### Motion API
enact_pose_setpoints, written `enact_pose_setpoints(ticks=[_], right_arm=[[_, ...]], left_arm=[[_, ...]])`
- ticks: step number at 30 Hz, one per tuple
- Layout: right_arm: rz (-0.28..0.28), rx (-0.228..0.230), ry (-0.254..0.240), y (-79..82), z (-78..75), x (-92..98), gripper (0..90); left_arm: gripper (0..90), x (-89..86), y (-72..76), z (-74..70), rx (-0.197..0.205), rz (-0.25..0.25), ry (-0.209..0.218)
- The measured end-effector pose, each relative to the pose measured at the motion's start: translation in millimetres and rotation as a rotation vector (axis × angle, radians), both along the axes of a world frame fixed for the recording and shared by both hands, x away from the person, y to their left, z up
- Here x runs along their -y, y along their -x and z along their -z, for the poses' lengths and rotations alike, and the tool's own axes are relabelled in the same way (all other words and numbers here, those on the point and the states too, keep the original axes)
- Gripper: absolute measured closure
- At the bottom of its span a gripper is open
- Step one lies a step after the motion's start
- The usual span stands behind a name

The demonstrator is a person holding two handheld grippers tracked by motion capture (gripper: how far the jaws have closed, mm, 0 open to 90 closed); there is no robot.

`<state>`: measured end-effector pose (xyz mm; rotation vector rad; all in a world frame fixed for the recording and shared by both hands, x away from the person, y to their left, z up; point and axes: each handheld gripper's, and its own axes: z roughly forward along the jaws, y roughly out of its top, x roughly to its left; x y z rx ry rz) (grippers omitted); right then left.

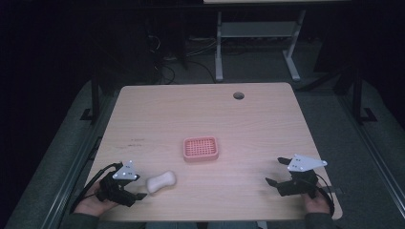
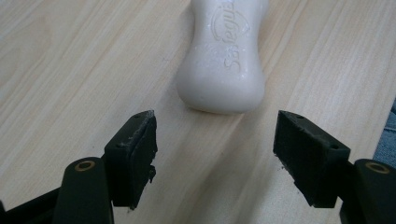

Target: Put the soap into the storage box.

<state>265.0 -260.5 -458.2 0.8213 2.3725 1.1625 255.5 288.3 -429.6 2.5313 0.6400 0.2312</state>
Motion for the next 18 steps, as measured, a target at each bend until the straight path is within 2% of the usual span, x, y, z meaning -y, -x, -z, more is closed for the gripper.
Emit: enact_pose_setpoints(ticks=[18], right_arm=[[0.001, 0.003, -0.009, 0.1, -1.0, 0.8, 13.6]], left_arm=[[28.8, 8.4, -3.4, -5.0, 0.014, 0.022, 0.004]])
